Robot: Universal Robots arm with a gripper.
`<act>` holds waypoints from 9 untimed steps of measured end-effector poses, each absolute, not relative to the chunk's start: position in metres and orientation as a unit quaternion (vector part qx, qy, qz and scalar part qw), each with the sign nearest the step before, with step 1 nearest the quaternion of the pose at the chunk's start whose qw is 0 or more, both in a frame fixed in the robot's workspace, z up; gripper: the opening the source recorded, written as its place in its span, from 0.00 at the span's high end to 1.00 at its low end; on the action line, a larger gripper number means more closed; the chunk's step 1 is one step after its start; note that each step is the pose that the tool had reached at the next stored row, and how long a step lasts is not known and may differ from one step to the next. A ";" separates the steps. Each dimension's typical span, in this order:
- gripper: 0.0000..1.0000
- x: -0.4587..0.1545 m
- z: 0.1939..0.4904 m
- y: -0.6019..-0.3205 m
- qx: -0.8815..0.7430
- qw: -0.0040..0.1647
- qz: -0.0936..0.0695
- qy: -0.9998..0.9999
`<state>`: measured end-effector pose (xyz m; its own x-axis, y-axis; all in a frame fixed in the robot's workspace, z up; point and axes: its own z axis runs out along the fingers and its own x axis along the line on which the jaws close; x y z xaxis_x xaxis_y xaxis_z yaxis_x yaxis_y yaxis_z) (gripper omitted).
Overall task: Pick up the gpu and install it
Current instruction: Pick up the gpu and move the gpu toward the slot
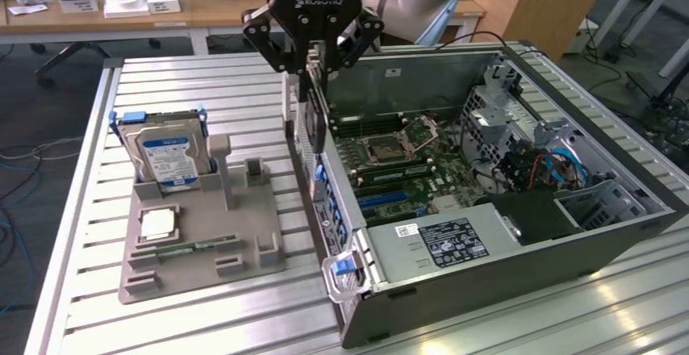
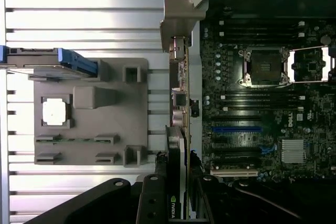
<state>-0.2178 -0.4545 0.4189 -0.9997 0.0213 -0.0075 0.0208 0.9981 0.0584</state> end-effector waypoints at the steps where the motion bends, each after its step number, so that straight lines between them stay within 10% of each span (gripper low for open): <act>1: 0.73 -0.216 0.419 -0.455 0.011 0.004 0.029 1.000; 9: 0.73 -0.198 0.419 -0.454 0.011 0.004 0.029 1.000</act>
<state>-0.1979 -0.4543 0.4189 -0.9997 0.0214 -0.0075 0.0209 0.9981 0.0585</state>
